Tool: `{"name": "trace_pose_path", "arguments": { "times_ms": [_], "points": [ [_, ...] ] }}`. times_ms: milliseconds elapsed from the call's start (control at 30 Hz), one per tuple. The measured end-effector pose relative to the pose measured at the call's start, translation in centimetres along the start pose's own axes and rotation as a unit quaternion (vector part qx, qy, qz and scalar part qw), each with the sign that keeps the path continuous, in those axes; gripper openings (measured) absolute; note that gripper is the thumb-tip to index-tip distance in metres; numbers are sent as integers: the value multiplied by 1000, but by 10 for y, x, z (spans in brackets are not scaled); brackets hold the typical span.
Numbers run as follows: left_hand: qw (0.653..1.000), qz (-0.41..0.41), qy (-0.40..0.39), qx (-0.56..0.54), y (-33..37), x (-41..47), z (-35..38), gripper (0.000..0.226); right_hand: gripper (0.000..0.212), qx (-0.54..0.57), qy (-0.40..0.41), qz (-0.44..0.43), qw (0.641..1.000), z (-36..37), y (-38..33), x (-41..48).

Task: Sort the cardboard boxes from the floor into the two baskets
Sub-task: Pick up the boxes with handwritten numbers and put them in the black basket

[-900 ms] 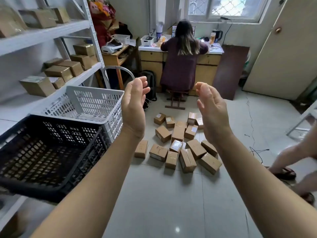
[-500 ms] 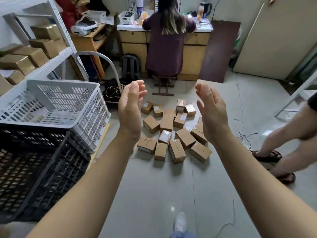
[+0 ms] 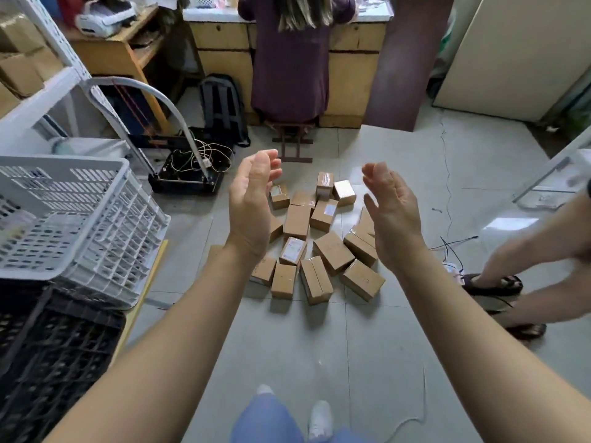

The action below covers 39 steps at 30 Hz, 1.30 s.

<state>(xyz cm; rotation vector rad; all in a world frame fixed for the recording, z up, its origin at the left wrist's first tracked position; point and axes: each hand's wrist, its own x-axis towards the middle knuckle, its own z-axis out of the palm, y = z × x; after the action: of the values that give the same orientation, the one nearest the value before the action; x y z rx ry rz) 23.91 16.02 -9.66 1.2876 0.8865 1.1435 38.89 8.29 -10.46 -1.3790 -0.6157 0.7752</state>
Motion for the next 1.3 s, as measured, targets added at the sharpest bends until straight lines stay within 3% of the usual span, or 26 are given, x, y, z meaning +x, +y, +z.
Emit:
{"name": "trace_pose_path", "arguments": {
  "times_ms": [567,833,967,1167,1300],
  "points": [
    [989,-57,-136,24,-80,173,54,38,24,34,116,73,990,22,44,135],
    [972,-107,-183,97,-155,216,92,41,23,55,148,163,974,-2,99,191],
    [967,-127,-187,116,-209,225,108,37,42,55,154,215,963,-14,147,215],
    [953,-177,-191,157,-329,228,113,33,28,107,176,287,935,-38,257,241],
    [917,-218,-242,228,-423,228,106,27,27,94,200,339,914,-59,345,247]
  ]
}}
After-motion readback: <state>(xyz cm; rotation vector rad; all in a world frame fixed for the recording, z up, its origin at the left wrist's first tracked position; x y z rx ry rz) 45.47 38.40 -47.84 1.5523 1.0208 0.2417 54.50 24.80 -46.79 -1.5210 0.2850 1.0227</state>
